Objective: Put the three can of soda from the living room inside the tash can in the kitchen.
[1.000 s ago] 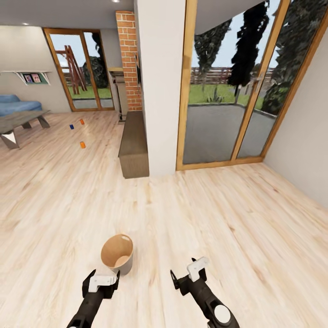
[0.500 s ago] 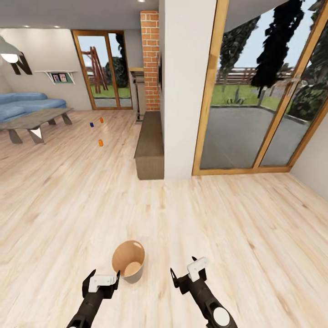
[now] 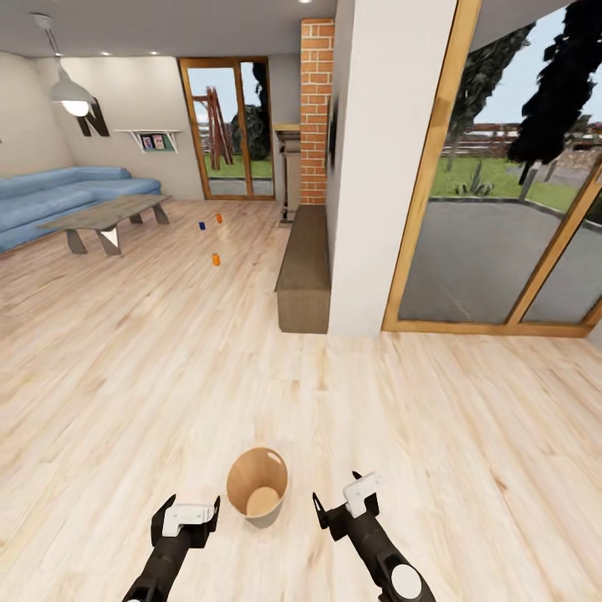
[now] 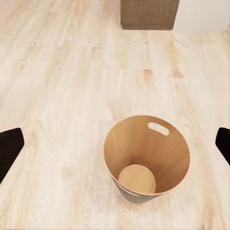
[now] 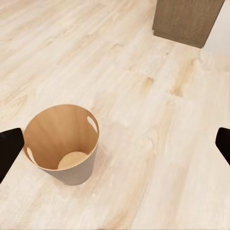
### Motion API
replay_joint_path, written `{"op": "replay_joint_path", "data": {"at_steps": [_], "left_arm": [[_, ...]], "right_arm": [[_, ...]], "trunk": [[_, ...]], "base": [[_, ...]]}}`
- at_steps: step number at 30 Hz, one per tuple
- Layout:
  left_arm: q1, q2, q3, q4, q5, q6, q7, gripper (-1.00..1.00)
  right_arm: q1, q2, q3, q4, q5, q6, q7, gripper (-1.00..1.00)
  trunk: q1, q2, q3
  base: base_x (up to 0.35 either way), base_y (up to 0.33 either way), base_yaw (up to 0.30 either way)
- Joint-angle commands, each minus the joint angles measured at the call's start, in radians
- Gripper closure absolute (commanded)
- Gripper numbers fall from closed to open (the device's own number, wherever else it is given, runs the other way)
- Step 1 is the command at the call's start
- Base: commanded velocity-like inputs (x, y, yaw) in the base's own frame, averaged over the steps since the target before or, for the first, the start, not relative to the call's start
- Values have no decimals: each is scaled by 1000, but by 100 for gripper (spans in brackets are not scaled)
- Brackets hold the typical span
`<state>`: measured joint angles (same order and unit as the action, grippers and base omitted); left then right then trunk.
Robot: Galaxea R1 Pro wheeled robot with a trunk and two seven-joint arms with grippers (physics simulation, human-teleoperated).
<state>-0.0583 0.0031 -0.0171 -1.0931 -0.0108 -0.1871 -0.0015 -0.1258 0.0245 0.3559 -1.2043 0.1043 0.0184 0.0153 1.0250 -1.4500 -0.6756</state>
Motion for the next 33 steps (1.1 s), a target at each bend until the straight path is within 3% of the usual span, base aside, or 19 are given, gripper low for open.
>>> {"op": "replay_joint_path", "data": {"at_steps": [1,13,21,33], "left_arm": [[0,0,0,0,0,0,0,-100],[0,0,0,1,0,0,0,-100],[-1,1,9,10,5,2,-3,-100],[-2,2,11,12,8,2,-2,-100]], "right_arm": [[0,0,0,0,0,0,0,-100],[0,0,0,2,0,0,1,-100],[0,-1,38,7,0,1,3,-100],[0,-1,48,17,0,1,5,-100]], "trunk": [[0,0,0],[0,0,-2],[0,0,-2],[0,0,-2]], "base": [[88,0,234],[69,0,225],[6,0,40],[121,0,4]]}}
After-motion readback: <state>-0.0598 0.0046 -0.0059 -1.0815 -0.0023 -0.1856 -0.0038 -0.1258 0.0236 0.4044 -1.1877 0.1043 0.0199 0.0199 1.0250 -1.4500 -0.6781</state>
